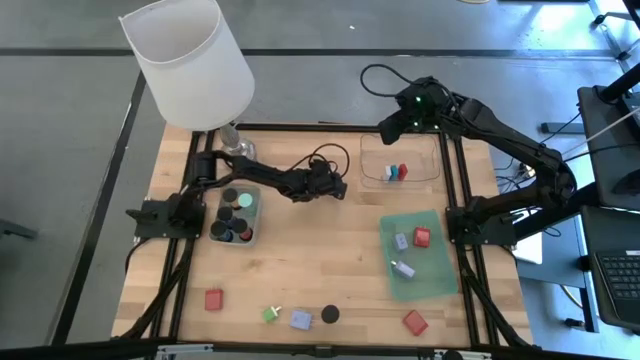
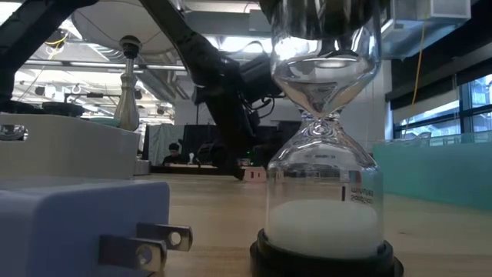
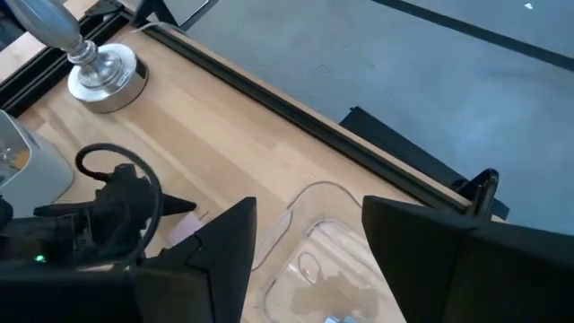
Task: Pick & Place Office items
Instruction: Put the pink charger adapter into the green bin
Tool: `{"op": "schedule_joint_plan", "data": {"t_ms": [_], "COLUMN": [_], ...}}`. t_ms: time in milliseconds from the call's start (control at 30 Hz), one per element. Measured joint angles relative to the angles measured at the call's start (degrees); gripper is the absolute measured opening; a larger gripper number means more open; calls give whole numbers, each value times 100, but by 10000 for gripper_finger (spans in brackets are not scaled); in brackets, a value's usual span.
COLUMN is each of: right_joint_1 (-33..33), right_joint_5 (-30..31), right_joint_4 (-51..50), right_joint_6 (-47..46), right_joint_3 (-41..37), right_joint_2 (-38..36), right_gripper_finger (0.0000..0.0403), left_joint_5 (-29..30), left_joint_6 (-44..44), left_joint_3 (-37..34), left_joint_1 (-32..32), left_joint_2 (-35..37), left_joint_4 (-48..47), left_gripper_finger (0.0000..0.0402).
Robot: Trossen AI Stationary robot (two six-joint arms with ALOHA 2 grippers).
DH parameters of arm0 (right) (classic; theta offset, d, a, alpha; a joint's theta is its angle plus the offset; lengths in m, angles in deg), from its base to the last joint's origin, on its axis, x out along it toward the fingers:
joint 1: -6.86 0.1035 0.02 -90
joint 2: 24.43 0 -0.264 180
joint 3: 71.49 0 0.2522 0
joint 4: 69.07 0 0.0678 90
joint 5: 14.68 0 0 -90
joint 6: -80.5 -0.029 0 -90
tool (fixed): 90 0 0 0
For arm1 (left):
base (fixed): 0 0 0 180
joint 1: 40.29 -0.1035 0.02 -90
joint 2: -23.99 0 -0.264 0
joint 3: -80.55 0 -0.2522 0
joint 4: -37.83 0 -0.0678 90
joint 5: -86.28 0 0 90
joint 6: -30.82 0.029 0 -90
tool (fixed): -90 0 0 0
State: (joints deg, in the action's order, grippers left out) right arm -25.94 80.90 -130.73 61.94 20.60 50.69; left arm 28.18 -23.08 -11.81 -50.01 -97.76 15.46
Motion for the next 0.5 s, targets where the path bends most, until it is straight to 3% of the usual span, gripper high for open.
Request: {"op": "schedule_joint_plan", "data": {"t_ms": [133,267,400,500], "right_joint_1": [0,0,0,0], "right_joint_5": [0,-1,-101,-350], "right_joint_4": [-11,-16,-105,-320], "right_joint_6": [106,106,106,108], "right_joint_3": [0,0,0,0], "right_joint_2": [2,2,2,-13], "right_gripper_finger": [208,208,208,208], "left_joint_5": [255,337,15,-302], "left_joint_6": [291,724,799,812], "left_joint_3": [0,-13,-13,-13], "left_joint_1": [90,115,111,115], "left_joint_2": [-46,-13,22,76], "left_joint_4": [-17,-82,-71,-25], "left_gripper_finger": [295,246,189,189]}}
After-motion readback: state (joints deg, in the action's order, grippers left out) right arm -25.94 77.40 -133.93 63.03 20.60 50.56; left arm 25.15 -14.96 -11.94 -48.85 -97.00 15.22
